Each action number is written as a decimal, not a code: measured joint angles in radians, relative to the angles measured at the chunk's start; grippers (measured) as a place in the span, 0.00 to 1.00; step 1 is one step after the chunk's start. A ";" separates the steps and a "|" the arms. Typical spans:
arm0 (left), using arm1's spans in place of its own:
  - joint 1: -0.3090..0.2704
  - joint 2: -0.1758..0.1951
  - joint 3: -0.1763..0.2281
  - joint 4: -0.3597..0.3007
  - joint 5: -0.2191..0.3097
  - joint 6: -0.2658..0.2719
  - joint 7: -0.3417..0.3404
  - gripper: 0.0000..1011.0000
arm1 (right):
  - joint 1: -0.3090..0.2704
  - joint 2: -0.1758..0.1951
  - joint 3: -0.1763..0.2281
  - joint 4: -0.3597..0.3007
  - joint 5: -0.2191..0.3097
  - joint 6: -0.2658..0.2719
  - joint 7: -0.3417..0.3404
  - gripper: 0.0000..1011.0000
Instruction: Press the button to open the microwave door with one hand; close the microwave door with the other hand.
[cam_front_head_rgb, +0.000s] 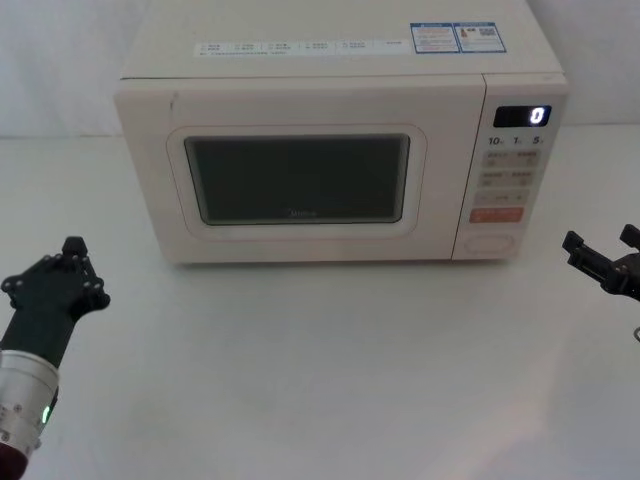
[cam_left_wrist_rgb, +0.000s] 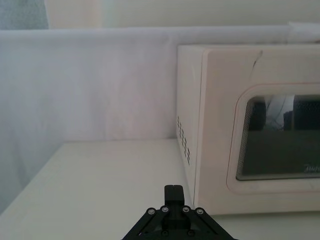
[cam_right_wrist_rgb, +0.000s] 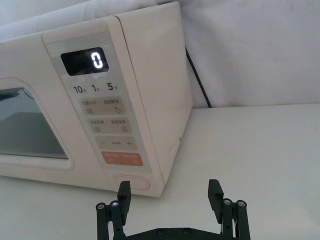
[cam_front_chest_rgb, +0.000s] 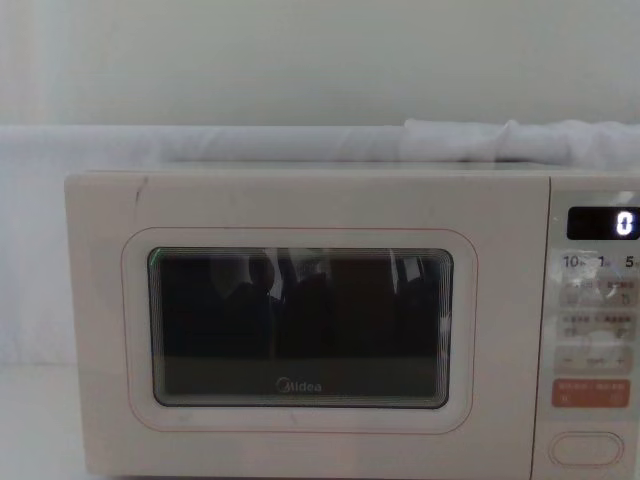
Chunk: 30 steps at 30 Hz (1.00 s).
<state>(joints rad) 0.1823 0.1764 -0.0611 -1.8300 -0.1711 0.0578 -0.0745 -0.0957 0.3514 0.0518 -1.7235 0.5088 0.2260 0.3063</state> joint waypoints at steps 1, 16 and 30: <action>0.002 -0.002 -0.002 0.003 0.002 0.000 -0.003 0.00 | 0.000 0.000 0.000 0.000 0.000 0.000 0.000 0.99; 0.006 -0.021 -0.015 0.021 0.021 0.000 -0.011 0.00 | 0.000 0.000 0.000 0.000 0.000 0.000 0.000 0.99; 0.006 -0.019 -0.013 0.021 0.020 -0.001 -0.012 0.12 | 0.000 0.000 0.000 0.000 0.000 0.000 0.000 0.99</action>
<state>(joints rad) 0.1879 0.1578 -0.0742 -1.8088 -0.1513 0.0569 -0.0870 -0.0957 0.3515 0.0518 -1.7235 0.5089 0.2260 0.3063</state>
